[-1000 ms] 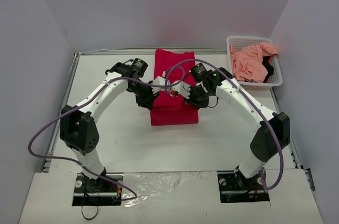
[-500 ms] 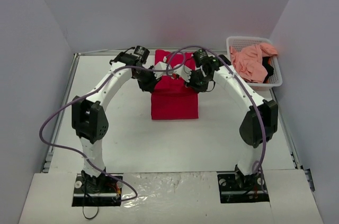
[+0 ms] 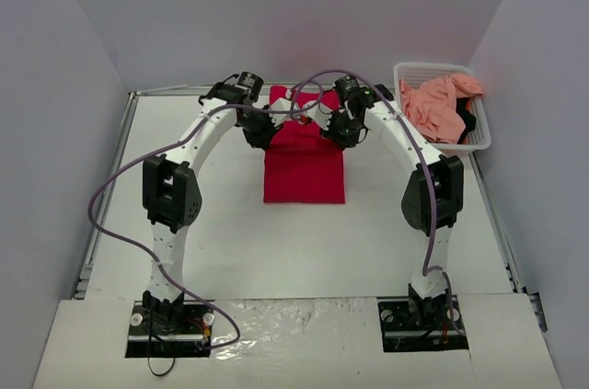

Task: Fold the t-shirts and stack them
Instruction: Fold the folded rectangular tshirt in 1/3 of the way

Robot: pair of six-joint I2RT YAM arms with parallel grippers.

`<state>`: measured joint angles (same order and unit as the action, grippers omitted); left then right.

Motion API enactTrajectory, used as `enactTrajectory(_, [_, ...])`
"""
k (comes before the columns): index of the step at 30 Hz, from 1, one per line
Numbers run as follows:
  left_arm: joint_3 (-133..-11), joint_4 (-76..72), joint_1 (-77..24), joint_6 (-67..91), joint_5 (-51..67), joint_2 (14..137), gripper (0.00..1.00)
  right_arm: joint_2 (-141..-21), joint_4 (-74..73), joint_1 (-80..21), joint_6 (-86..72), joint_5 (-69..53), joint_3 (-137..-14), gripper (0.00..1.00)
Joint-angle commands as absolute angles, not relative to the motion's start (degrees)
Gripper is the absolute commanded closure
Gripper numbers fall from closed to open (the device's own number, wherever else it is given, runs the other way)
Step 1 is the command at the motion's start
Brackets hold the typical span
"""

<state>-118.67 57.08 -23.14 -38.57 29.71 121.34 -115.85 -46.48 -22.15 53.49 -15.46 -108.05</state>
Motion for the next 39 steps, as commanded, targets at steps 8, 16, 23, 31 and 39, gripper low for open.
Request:
enactTrajectory(8, [-125.3, 59.9, -22.4, -43.2, 29.9, 123.5, 0.98, -122.0, -47.1, -19.9, 51.6, -13.0, -114.1, 1.00])
enactTrajectory(16, [-128.8, 59.6, -22.4, -42.8, 29.9, 126.3, 0.98, -123.3, -46.0, -19.2, 51.3, -12.1, -114.8, 1.00])
enactTrajectory(23, [-129.6, 58.5, -22.4, -42.5, 28.6, 126.6, 0.78, -123.9, -43.1, -18.5, 49.0, -9.8, -114.3, 0.18])
enactTrajectory(31, [-120.2, 48.1, -22.2, -41.1, 23.9, 121.4, 0.21, -121.5, -38.3, -18.5, 47.5, -8.5, -111.9, 0.00])
enactTrajectory(39, [-117.3, 48.9, -22.3, -40.1, 25.6, 118.4, 0.26, -120.1, -38.3, -18.9, 46.4, -9.9, -109.4, 0.00])
